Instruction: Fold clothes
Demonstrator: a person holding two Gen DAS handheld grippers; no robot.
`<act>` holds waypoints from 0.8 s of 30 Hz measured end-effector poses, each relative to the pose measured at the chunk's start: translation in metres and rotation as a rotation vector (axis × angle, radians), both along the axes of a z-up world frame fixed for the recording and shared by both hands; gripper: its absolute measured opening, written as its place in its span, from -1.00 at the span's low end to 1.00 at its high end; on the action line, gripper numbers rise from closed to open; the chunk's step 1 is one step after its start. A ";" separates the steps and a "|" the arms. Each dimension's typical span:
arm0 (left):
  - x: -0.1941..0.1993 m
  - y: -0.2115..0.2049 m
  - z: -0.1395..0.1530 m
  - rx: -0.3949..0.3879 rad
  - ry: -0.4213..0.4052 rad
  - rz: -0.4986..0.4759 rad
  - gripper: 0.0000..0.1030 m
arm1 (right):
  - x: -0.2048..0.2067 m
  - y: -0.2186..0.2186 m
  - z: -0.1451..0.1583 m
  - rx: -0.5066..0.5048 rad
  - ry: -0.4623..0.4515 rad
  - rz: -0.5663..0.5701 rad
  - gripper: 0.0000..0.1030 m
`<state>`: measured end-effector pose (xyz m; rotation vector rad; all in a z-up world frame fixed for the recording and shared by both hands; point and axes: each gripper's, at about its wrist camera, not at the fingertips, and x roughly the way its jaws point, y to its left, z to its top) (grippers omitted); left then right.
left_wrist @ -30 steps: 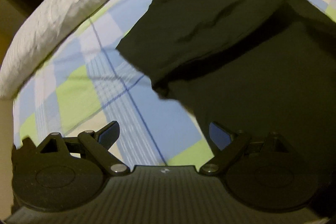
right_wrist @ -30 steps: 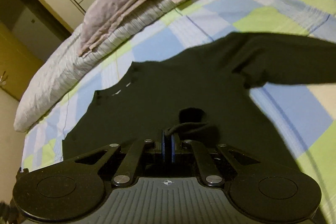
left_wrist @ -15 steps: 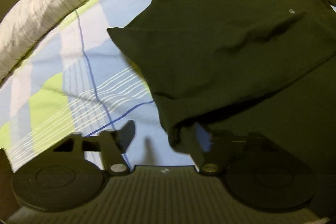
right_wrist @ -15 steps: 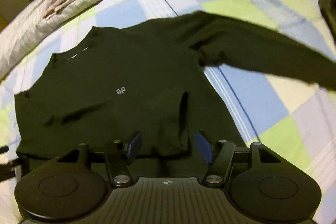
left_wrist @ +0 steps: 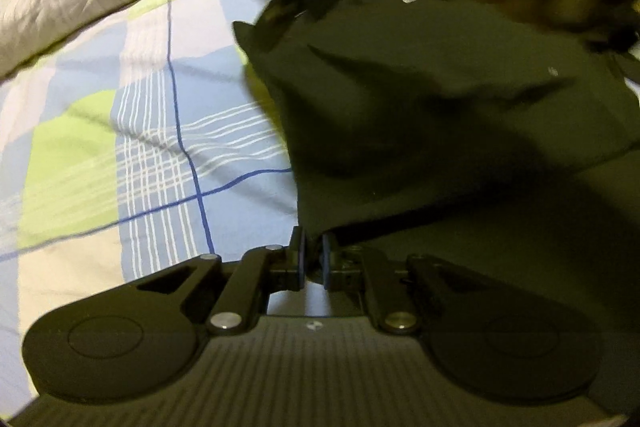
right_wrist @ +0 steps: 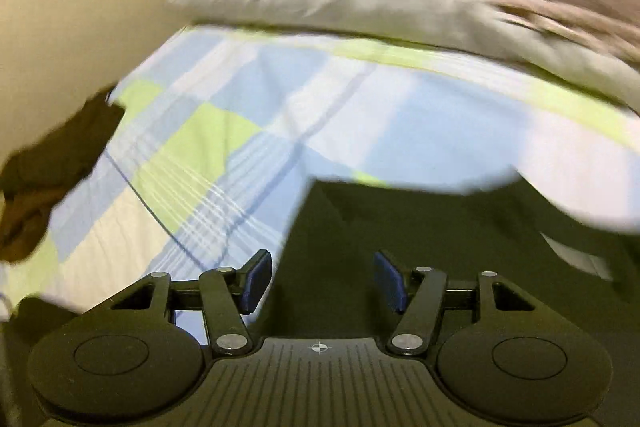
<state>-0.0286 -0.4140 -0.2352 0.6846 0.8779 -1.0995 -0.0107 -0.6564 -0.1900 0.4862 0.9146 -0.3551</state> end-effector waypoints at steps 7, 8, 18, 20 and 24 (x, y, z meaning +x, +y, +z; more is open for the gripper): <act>0.003 0.009 -0.006 -0.045 0.024 0.015 -0.87 | 0.081 -0.048 -0.052 0.061 0.119 0.056 -0.65; 0.004 0.011 -0.006 -0.046 0.029 0.017 -0.87 | 0.082 -0.055 -0.054 0.062 0.112 0.027 -0.67; 0.015 0.038 0.016 -0.045 0.071 0.054 -0.85 | 0.008 -0.048 -0.003 0.021 -0.061 -0.286 -0.54; 0.013 0.040 0.018 -0.044 0.067 0.037 -0.84 | -0.021 -0.021 -0.001 0.052 -0.065 -0.334 -0.54; 0.008 0.039 0.022 -0.041 0.058 -0.010 -0.82 | -0.093 0.029 -0.026 0.125 0.076 -0.473 -0.53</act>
